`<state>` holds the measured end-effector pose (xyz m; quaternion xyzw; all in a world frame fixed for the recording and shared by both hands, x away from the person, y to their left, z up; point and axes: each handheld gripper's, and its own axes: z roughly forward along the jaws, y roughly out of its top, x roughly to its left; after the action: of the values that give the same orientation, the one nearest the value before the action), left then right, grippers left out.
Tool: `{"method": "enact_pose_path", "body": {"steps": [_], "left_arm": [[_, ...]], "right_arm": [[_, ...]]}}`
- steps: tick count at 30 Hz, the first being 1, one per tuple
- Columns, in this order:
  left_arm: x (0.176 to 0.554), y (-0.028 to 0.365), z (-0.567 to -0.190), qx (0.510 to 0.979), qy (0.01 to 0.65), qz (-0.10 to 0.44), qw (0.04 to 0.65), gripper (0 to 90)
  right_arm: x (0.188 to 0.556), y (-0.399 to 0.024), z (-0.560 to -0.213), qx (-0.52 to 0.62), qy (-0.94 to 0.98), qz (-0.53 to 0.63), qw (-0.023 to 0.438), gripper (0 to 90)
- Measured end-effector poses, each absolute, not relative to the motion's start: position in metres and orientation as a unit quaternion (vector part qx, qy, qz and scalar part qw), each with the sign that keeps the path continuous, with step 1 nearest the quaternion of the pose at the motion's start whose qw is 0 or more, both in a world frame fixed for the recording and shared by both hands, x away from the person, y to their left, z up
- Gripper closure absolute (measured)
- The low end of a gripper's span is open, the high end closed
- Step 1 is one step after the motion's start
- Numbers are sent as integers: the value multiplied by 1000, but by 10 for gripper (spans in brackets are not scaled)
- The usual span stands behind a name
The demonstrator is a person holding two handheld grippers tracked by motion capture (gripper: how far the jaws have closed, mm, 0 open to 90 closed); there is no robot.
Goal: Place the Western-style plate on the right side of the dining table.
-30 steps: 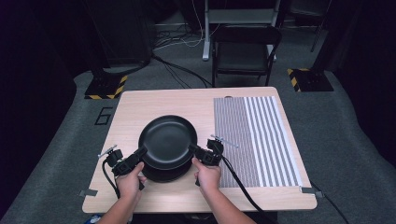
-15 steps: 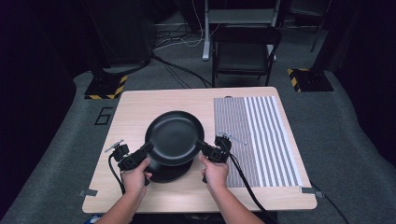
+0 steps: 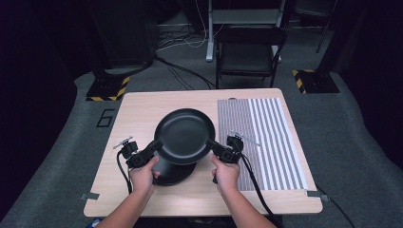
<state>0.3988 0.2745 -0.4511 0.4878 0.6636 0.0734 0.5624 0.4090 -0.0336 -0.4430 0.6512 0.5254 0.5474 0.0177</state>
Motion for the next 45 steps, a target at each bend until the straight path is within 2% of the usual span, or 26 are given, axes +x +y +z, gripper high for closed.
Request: {"method": "enact_pose_path", "body": {"steps": [45], "left_arm": [[436, 163, -444, 555, 609, 35, 566, 779]], "right_arm": [[392, -140, -439, 694, 462, 549, 64, 779]]}}
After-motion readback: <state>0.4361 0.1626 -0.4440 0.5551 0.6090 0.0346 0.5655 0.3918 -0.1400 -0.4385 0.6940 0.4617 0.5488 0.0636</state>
